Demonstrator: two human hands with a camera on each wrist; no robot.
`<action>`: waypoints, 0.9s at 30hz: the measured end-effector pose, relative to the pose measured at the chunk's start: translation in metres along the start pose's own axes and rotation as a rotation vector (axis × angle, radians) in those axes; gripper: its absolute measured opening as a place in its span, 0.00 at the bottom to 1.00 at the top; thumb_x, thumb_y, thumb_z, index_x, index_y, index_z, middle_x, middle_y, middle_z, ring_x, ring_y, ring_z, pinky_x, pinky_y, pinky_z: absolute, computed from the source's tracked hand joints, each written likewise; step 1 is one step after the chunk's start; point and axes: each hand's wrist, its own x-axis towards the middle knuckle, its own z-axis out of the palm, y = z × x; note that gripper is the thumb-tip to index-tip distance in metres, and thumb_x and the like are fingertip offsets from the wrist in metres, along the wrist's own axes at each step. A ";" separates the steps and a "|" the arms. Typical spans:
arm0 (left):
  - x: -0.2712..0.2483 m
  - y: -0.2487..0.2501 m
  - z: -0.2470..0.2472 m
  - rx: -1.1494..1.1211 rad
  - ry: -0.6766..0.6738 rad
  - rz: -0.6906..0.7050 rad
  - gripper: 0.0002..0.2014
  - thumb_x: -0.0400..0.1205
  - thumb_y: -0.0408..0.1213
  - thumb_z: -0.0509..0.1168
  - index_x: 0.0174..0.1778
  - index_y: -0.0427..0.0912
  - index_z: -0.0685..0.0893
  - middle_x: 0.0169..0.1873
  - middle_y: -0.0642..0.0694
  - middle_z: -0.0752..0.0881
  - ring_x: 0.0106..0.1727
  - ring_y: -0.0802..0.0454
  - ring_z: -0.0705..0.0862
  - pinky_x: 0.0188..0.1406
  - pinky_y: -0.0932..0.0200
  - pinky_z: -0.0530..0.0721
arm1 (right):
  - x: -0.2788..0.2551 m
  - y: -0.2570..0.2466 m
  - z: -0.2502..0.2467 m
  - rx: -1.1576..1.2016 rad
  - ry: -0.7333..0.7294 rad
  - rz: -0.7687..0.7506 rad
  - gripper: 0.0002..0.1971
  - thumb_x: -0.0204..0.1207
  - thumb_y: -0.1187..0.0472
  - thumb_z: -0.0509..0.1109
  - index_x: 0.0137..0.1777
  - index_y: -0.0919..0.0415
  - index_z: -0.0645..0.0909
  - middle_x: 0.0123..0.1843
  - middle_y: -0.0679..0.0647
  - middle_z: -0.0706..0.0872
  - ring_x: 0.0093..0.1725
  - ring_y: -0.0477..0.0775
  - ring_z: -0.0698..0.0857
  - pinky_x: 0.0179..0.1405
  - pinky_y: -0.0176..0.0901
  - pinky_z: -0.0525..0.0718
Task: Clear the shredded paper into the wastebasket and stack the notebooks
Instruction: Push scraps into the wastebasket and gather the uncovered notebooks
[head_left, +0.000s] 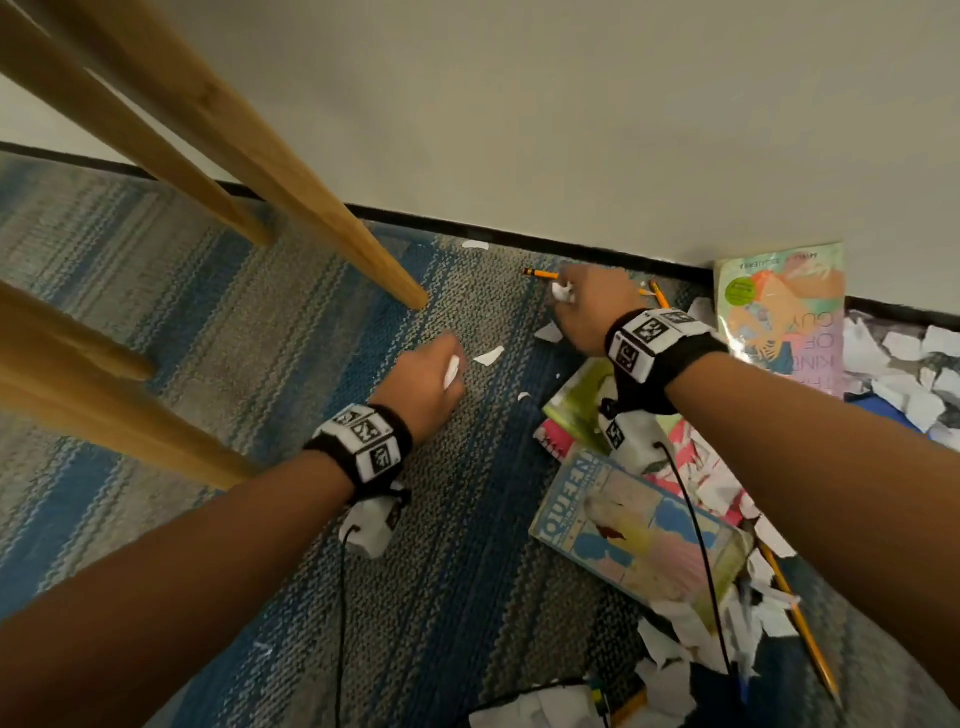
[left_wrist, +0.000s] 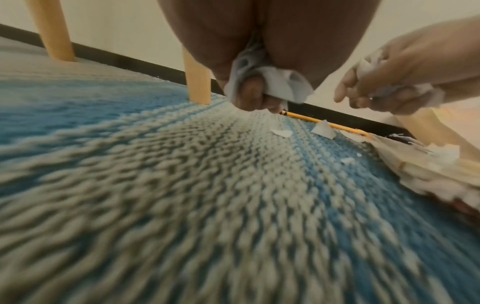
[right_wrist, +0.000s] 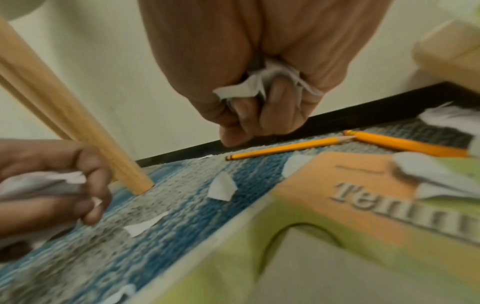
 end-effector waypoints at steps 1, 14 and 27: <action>0.013 0.007 -0.001 0.011 0.018 -0.001 0.04 0.81 0.33 0.62 0.49 0.47 0.75 0.41 0.47 0.81 0.41 0.48 0.77 0.39 0.56 0.69 | 0.002 0.008 -0.004 -0.019 0.009 0.016 0.12 0.83 0.57 0.62 0.56 0.64 0.81 0.54 0.67 0.86 0.55 0.71 0.83 0.44 0.50 0.75; 0.065 0.013 0.028 0.318 -0.098 -0.061 0.15 0.84 0.48 0.60 0.54 0.38 0.77 0.54 0.36 0.80 0.57 0.36 0.79 0.55 0.44 0.79 | 0.005 0.002 0.022 -0.187 -0.233 0.016 0.16 0.81 0.51 0.68 0.58 0.65 0.79 0.57 0.66 0.82 0.56 0.68 0.83 0.44 0.51 0.78; 0.101 0.059 0.021 0.199 0.016 -0.007 0.12 0.82 0.30 0.61 0.61 0.40 0.79 0.51 0.33 0.84 0.54 0.34 0.83 0.50 0.47 0.79 | -0.019 0.066 -0.039 0.011 -0.029 0.201 0.12 0.79 0.59 0.68 0.56 0.66 0.85 0.54 0.63 0.88 0.54 0.66 0.85 0.47 0.47 0.81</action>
